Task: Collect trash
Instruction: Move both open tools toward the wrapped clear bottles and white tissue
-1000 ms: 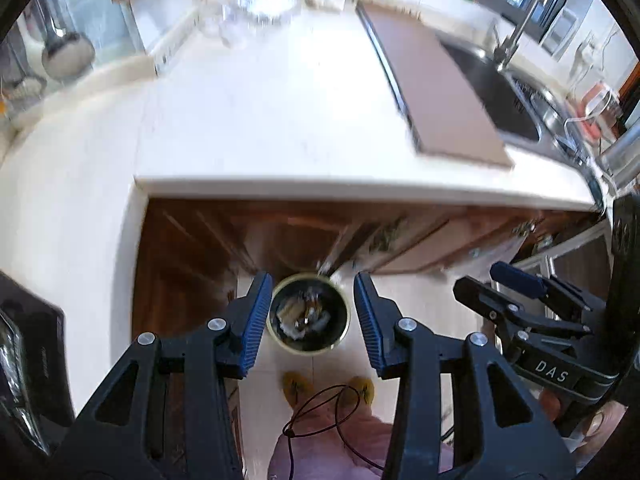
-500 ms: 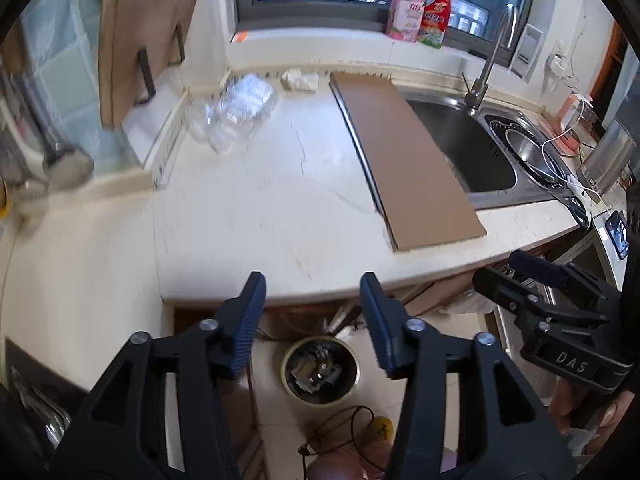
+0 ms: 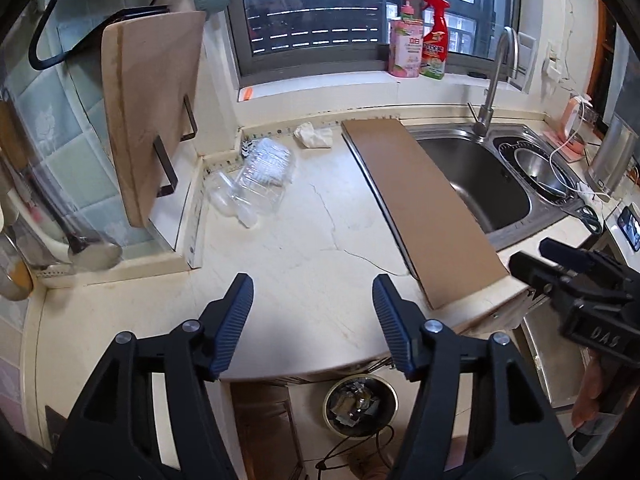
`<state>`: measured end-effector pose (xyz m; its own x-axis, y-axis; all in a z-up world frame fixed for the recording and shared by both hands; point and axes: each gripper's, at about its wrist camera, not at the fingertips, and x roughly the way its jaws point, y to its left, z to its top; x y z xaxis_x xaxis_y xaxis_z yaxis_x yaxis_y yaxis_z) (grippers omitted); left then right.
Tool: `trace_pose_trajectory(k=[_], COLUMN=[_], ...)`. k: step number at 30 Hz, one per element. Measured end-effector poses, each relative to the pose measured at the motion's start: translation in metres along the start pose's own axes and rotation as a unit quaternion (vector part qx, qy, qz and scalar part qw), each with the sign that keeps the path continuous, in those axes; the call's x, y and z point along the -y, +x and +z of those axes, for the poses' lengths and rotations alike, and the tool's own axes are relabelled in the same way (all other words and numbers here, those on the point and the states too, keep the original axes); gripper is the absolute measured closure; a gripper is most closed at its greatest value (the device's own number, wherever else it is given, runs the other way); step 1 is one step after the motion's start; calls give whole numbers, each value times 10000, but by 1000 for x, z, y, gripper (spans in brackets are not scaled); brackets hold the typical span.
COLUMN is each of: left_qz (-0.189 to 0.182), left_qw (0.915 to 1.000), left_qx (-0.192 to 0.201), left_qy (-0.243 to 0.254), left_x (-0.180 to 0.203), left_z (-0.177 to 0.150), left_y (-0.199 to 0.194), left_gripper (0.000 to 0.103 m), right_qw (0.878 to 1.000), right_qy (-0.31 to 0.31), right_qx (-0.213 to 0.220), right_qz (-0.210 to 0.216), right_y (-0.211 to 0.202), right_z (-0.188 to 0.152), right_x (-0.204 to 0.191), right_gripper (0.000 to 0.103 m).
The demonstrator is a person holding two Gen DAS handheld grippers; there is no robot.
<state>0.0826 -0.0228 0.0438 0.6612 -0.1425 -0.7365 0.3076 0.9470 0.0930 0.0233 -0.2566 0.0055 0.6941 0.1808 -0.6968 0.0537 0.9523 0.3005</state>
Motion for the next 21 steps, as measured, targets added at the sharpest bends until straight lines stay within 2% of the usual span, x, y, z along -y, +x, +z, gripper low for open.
trace_pose_trajectory(k=[7,10,16,21], left_qz=[-37,53,345,569], left_qw=[9996,9996,9991,9969], left_qx=[-164,-180,-230,-439], left_qy=[-212,-203,-132,-321], left_x=[-22,-20,-20,-31], left_z=[29,36,65,100], left_y=[24,36,72,117], left_gripper=[43,43,43,43], right_qw=[9999,10000,9997,9986], right_qy=[90,39,-106,-271], right_qx=[97,72,12,-38], right_qz=[11,44,208,459], right_y=[11,23,67,113], right_z=[40,57,101,150], right_x=[-5,-7,0,8], right_gripper=[31,30,30,29])
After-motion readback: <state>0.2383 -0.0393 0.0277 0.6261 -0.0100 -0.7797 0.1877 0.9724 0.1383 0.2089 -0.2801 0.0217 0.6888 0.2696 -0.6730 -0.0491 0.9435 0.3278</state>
